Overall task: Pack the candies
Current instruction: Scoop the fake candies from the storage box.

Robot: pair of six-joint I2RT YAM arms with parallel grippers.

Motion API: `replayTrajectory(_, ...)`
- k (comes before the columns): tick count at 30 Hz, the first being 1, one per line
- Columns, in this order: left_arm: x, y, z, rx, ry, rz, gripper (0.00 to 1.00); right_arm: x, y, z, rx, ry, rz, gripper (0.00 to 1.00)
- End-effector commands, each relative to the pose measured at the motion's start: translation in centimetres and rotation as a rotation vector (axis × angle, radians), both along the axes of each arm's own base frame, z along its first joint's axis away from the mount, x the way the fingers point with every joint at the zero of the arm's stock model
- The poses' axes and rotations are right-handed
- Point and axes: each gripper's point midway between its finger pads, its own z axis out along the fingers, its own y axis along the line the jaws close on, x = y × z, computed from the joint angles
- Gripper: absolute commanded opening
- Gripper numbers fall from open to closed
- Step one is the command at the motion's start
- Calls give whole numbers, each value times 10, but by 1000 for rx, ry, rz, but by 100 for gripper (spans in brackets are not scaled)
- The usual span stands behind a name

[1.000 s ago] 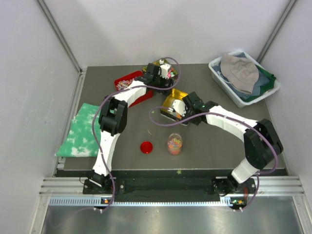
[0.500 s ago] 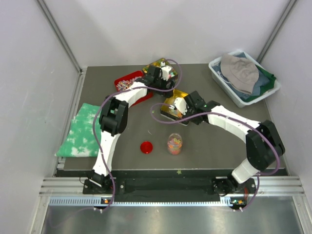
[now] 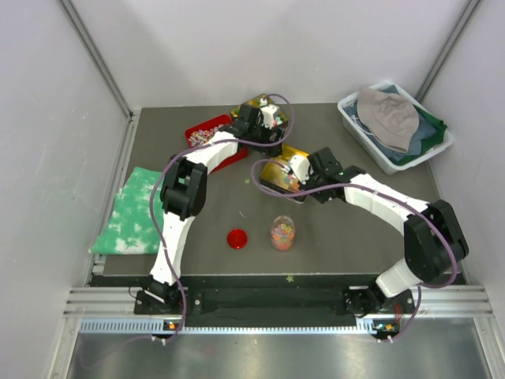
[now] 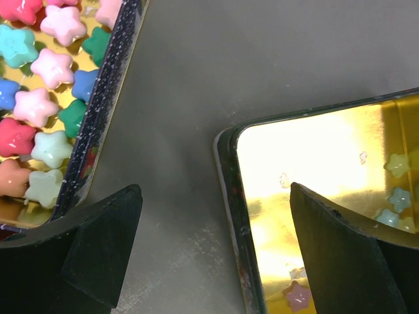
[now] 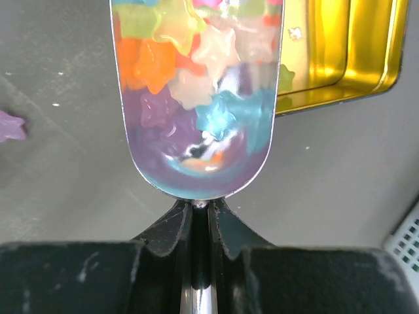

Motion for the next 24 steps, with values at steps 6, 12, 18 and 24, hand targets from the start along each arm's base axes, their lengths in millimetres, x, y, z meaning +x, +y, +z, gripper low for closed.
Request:
replayTrajectory(6,4,-13,65,-106,-79,-38,99,8,22,24,195,-72,12,0)
replayTrajectory(12,6,-10,81,-117,-100,-30,99,5,18,38,217,-87,27,0)
replayTrajectory(18,8,-3,87,-122,-87,-17,99,-17,5,54,178,-74,94,0)
replayTrajectory(24,-1,8,90,-84,-69,-25,99,-46,-20,66,54,-48,173,0)
